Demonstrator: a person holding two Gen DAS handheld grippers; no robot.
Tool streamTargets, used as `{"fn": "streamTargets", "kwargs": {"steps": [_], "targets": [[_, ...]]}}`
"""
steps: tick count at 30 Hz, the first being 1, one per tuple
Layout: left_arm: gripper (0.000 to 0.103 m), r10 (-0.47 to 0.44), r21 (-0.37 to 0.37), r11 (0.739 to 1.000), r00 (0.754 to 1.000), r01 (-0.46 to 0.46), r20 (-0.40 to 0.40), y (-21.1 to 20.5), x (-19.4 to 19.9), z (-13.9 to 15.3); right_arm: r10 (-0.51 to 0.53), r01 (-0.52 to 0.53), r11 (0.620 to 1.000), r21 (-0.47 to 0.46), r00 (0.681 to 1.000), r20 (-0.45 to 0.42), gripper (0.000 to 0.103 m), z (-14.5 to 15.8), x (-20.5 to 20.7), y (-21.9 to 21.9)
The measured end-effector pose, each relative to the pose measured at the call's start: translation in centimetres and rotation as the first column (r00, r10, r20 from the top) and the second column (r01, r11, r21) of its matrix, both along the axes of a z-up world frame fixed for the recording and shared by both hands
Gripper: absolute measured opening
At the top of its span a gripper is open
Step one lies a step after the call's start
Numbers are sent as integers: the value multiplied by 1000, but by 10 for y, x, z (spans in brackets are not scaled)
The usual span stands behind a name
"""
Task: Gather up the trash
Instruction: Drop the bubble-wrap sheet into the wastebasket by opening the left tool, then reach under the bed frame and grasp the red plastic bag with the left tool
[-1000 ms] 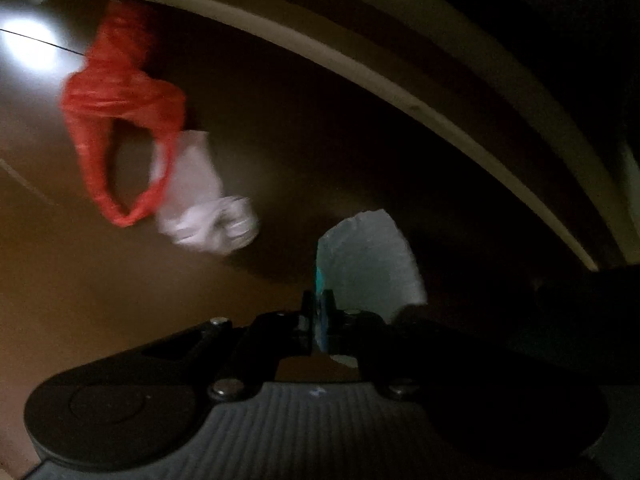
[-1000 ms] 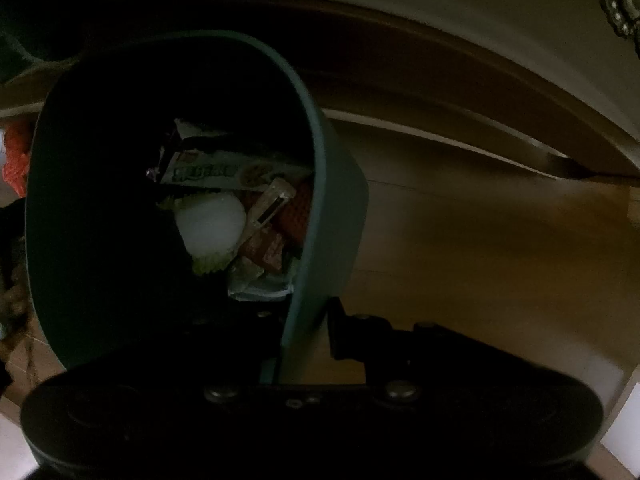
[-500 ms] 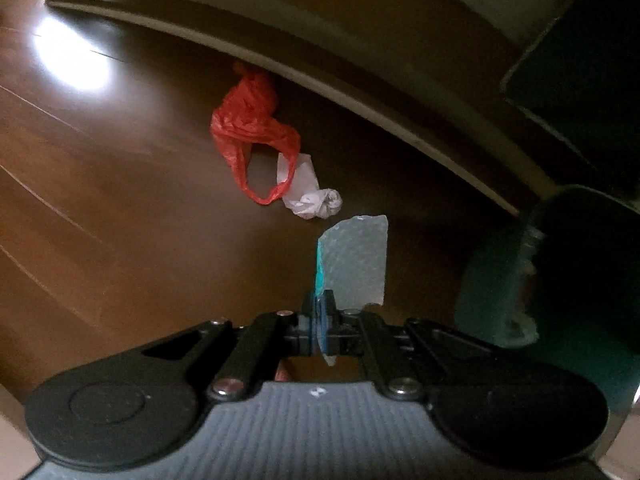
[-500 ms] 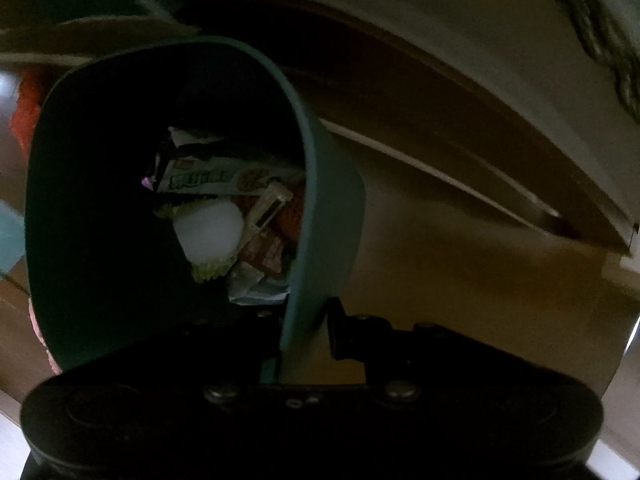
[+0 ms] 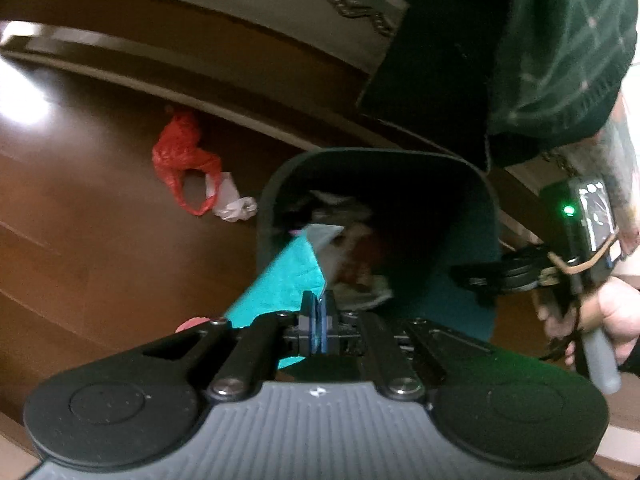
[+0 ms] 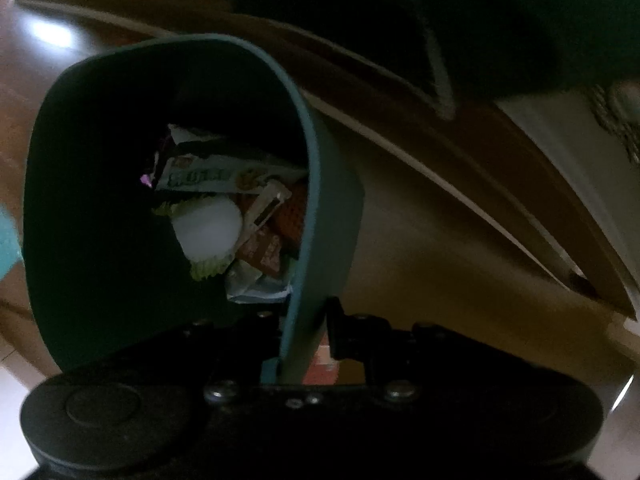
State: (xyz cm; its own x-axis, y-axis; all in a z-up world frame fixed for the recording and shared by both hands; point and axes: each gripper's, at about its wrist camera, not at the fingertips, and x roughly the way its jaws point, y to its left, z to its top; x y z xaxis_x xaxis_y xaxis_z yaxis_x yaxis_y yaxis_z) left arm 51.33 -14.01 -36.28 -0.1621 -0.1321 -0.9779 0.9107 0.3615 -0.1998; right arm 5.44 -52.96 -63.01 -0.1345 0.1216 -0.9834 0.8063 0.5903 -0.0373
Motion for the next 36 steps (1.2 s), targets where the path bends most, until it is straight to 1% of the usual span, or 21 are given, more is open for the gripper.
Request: {"fn": "streamTargets", "kwargs": {"steps": [3,5,7,8,10,12,14,17,20,21,23,24,25,26,27,28,30,31,33,36], "targets": [[2,-18,11,1000,1000,18,12,-4,-4,4,24,-24,1000,12,999,27,12,0,3,2],[2,-2,30,1000,1000,2,-5,-4,0,-4,43,-44,999,20,998,42,12,0,3,3],[2,-4,42,999,1000,4,11,-4,1,-13,60,-61,998,29,997,55,12,-3,0,2],[2,-5,54,999,1000,4,10,-4,0,-18,67,-69,997,34,996,60,12,-5,-4,0],[2,5,77,997,1000,-4,-19,-2,2,-29,78,-81,996,39,995,68,12,-5,1,5],[2,-2,108,994,1000,3,-9,1,0,-39,93,-96,995,41,993,73,12,-5,1,7],[2,1,132,991,1000,1,-16,4,1,-47,106,-109,993,40,991,77,12,-3,0,9],[3,20,142,990,1000,-17,-22,8,7,-56,121,-125,991,39,990,78,12,-1,-2,11],[5,26,159,987,999,-21,-31,10,13,-65,129,-132,990,41,989,73,12,2,3,12],[8,25,160,987,999,-19,-37,11,13,-67,131,-134,990,43,989,70,12,1,2,11],[21,18,174,985,999,-11,-42,11,14,-69,132,-135,990,46,989,65,12,0,1,12],[43,19,181,983,999,-10,-48,12,15,-70,128,-131,990,48,990,62,12,0,2,12],[52,24,185,983,999,-17,-36,13,16,-70,122,-125,991,49,991,58,12,0,2,18],[56,21,183,983,1000,-18,-15,14,18,-69,116,-118,992,51,992,54,12,0,4,18],[62,22,178,984,1000,-19,-14,16,21,-68,110,-113,992,52,993,50,12,-1,3,17],[65,31,175,984,999,-26,-25,18,23,-67,104,-107,993,52,994,45,12,-2,1,15],[68,47,159,987,997,-38,-57,22,30,-63,99,-101,994,51,994,35,13,-6,4,13],[73,48,146,989,997,-38,-62,23,32,-58,96,-97,994,49,995,31,13,-7,3,12],[76,42,119,992,997,-34,-62,28,37,-47,79,-80,996,46,997,24,13,-5,5,10],[77,41,94,995,997,-34,-70,34,46,-33,51,-52,998,42,999,17,13,-6,2,5]]}}
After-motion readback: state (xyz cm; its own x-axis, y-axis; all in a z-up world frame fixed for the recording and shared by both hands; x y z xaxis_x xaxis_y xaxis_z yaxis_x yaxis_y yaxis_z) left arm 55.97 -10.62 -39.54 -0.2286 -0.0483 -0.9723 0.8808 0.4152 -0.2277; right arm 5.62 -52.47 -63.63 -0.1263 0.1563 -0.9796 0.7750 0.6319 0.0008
